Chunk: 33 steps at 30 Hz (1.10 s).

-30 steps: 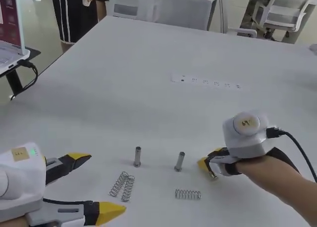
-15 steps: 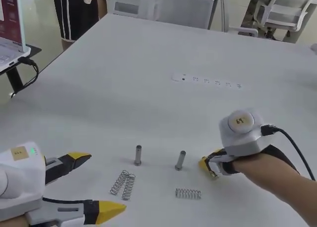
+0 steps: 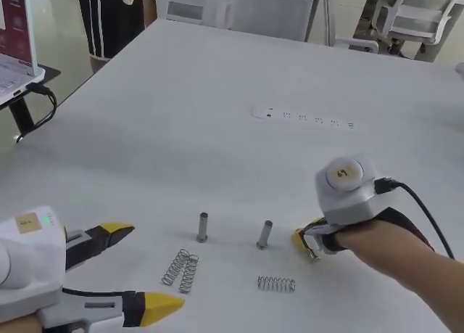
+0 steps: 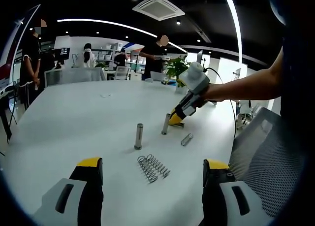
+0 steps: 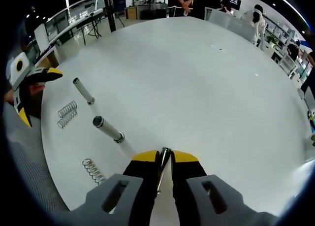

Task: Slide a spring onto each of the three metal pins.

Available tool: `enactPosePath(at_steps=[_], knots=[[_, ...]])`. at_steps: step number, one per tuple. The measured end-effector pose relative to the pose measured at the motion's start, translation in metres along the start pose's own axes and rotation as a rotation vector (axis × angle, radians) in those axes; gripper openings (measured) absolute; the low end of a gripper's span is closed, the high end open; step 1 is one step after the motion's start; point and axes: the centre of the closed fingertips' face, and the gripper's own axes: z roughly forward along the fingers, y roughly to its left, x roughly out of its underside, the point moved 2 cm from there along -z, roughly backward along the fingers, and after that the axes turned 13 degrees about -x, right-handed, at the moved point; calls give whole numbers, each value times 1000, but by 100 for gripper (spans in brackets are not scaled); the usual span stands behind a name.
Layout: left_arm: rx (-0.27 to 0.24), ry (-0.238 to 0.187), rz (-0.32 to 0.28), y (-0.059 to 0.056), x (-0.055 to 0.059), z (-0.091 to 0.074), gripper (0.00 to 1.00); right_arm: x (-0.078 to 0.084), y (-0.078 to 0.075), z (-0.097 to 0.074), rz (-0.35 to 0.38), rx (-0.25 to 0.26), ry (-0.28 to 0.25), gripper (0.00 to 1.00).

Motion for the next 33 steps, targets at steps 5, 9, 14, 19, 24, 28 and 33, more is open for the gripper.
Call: enactPosePath(at_steps=[5,9,14,19,24,28,33], knots=[[4,8,1,-1,3,0,80,0,0,0,20,8,0,7],[3,5,-2,0,2,0,80,-1,0,0,27,6,-1,6],[-2,2,-4,2,1,-1,80,-1,0,0,37,1,-5,6],[0,2,-7,2,1,0,80,1,0,-2,40,-1,-8,5],[0,1,-6,1,1,0,80,0,1,-8,45,-1,-25,5],[3,0,-4,0,1,0,80,-2,2,-13,36,0,-38,5],[5,-1,-1,-1,0,1,80,-3,4,-19,31,2,-54,5]])
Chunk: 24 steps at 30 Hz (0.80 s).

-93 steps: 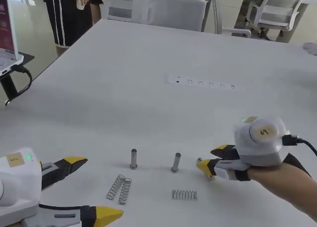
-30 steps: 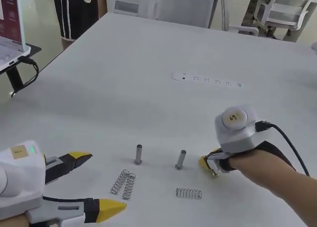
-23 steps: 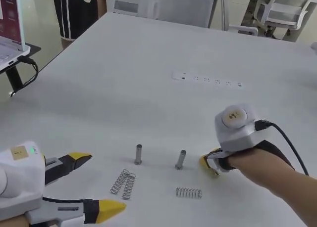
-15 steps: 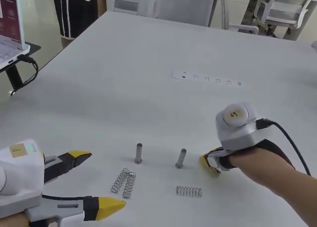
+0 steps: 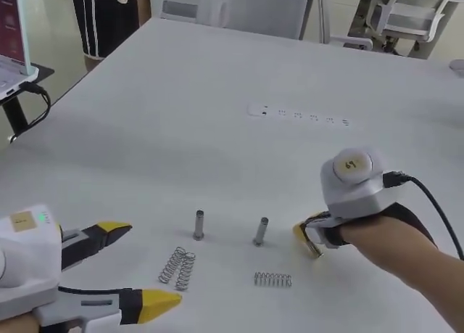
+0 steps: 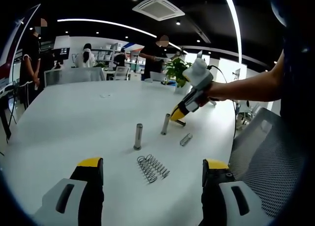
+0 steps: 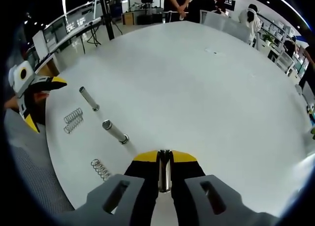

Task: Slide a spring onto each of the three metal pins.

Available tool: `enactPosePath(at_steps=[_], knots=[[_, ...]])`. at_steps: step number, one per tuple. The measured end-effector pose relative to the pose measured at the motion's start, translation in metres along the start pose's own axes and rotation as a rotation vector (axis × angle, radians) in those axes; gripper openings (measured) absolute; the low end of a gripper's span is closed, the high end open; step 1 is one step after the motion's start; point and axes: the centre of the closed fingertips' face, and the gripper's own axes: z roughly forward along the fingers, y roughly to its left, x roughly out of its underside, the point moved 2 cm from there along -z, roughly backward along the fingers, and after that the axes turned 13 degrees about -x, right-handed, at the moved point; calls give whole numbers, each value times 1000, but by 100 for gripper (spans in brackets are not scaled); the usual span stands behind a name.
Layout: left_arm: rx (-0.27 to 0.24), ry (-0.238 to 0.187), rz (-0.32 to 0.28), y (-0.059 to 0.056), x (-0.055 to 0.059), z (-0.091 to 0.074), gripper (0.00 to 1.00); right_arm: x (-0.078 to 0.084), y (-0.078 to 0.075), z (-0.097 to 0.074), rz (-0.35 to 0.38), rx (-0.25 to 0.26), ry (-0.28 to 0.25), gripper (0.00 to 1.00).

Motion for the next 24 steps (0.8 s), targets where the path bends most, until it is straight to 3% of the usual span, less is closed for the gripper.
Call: enactPosePath(at_steps=[24], knots=[[10,-7,13,-4,-3,-3,80,1,9,-16,-4,6,-52,5]])
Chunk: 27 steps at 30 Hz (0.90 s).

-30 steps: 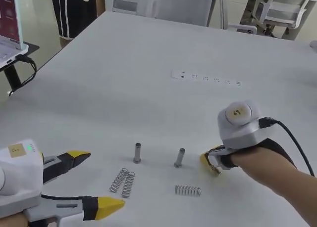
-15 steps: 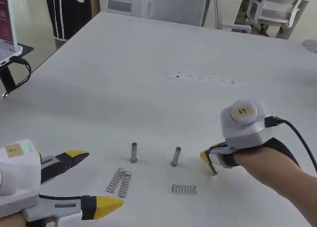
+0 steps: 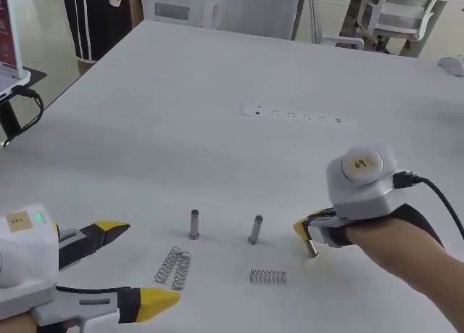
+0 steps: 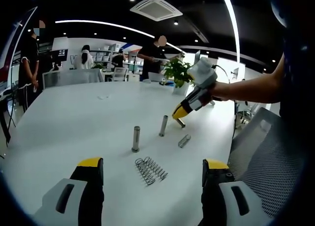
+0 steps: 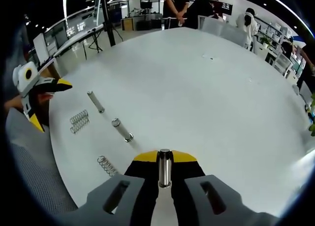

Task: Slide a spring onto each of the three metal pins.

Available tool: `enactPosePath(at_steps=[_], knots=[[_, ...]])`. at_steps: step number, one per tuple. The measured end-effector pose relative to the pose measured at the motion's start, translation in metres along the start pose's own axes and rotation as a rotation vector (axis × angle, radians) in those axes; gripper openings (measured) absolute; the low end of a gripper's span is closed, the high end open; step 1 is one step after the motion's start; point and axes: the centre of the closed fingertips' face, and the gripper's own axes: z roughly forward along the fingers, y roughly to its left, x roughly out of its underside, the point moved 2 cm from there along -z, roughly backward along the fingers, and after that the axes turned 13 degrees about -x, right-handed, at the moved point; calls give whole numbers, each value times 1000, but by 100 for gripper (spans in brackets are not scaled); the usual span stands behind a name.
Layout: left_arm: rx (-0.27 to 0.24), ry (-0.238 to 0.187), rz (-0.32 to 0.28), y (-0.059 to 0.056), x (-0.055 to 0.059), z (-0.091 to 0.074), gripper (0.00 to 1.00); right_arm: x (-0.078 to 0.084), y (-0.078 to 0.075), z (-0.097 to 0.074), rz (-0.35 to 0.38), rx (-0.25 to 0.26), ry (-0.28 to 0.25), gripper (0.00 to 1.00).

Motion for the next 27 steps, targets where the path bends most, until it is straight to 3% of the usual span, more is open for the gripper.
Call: enactPosePath(at_steps=[27], knots=[[2,0,8,-1,-2,0,79,0,1,-9,-9,2,-38,5]])
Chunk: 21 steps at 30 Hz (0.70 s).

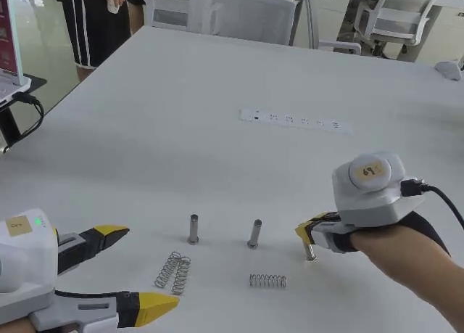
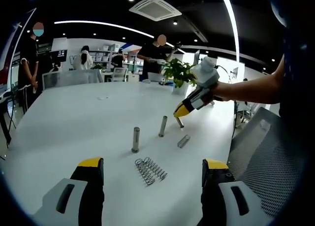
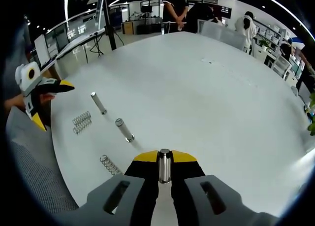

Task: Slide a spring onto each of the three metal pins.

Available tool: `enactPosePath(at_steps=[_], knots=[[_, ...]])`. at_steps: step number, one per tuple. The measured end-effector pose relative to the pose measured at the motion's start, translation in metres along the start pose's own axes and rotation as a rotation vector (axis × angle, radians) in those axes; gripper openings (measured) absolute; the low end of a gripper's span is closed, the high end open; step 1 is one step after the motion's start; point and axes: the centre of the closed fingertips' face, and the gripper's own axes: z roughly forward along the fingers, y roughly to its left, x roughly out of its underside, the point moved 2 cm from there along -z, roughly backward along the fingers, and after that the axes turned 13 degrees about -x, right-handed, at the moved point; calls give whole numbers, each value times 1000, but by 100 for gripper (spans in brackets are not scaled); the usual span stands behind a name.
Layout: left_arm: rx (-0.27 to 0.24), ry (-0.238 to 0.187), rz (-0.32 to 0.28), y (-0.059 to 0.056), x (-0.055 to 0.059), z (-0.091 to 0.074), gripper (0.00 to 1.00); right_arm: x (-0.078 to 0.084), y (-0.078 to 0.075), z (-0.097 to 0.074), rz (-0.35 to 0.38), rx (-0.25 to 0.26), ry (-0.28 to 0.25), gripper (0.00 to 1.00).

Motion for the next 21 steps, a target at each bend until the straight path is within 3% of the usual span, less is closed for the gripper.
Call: enactPosePath(at_steps=[21], knots=[[4,5,-1,-2,1,1,79,1,-2,-10,11,12,-46,5]])
